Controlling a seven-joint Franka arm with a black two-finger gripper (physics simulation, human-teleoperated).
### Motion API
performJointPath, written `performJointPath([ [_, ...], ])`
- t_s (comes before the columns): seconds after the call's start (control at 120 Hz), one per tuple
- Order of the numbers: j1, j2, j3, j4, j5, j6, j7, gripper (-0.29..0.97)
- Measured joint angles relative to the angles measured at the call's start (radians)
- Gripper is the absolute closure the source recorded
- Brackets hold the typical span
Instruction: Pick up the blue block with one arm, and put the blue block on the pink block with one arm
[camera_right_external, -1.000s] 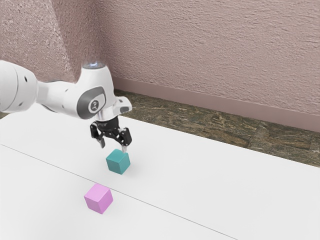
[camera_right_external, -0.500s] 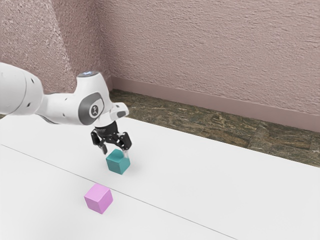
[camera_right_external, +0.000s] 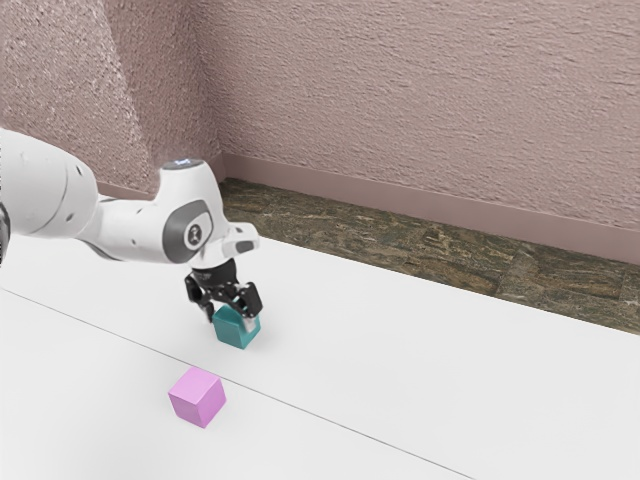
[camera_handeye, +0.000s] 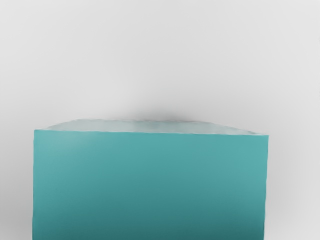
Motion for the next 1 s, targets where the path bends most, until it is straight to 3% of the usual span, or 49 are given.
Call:
performJointPath([
  [0.45,0.004,0.053,-0.001,0.035,-0.005,0.003,0.062,0.00],
  [0.617,0.004,0.042,0.000,0.035,-0.005,0.005,0.073,0.28],
  [0.733,0.007,0.024,0.000,0.032,0.005,0.007,0.071,0.36],
  [1.0,-0.002,-0.374,-0.024,-0.309,0.021,0.003,0.007,0.37],
])
